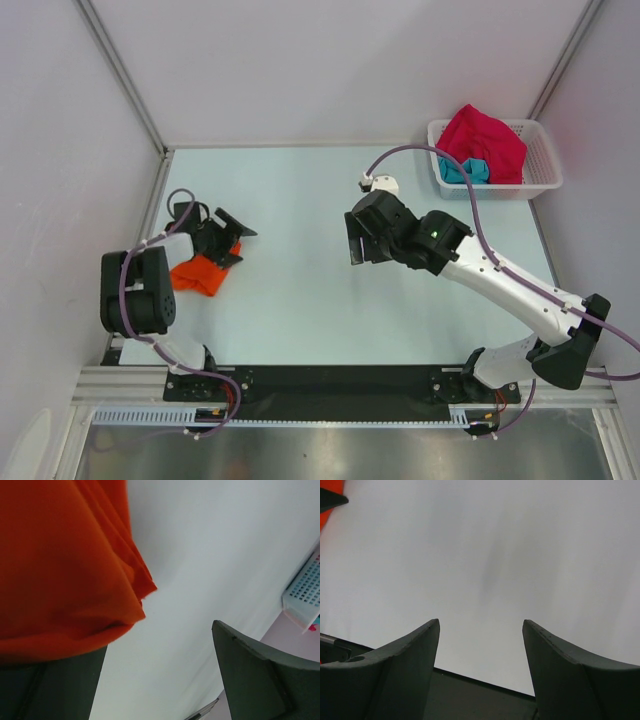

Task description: Fold and stack the t-shirts

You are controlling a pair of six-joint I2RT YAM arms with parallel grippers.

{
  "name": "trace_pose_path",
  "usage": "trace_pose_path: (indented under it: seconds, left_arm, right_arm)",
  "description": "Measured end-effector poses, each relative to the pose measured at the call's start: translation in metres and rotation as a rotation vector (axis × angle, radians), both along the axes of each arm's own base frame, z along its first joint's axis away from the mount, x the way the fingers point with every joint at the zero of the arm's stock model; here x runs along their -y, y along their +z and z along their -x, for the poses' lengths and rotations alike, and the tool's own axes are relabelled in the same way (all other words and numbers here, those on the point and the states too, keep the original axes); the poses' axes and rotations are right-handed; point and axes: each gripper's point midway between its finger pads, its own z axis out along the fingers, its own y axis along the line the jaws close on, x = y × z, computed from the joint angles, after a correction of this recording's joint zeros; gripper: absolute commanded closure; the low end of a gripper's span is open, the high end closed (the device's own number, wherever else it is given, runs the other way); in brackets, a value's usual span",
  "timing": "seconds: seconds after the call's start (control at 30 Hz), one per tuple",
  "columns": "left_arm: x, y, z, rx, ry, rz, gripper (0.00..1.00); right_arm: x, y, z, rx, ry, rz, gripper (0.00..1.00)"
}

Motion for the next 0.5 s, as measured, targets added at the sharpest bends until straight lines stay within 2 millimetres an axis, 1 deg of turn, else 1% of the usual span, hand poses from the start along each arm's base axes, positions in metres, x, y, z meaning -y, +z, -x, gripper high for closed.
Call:
trace_pose_path:
  seconds: [0.17,0.3,0.37,0.5]
  left_arm:
    - [-0.040,-0.001,0.002,-0.022,0.102,0.007,0.10]
    - [-0.069,-0.001,0.009,-0.031,0.166,0.001,0.10]
    - [-0.081,-0.001,0.015,-0.039,0.194,-0.008,0.10]
    - [-0.099,-0.002,0.026,-0.060,0.242,-0.026,0.10]
  right_arm:
    - [0.001,0.000,-0.001,0.000,-0.004,0.000,0.27]
    - [0.001,0.000,-0.001,-0.001,-0.004,-0.003,0.27]
    - [0.000,0.000,-0.001,-0.002,-0.002,-0.006,0.27]
    - [-0.002,0.001,-0.001,-0.003,0.003,-0.013,0.27]
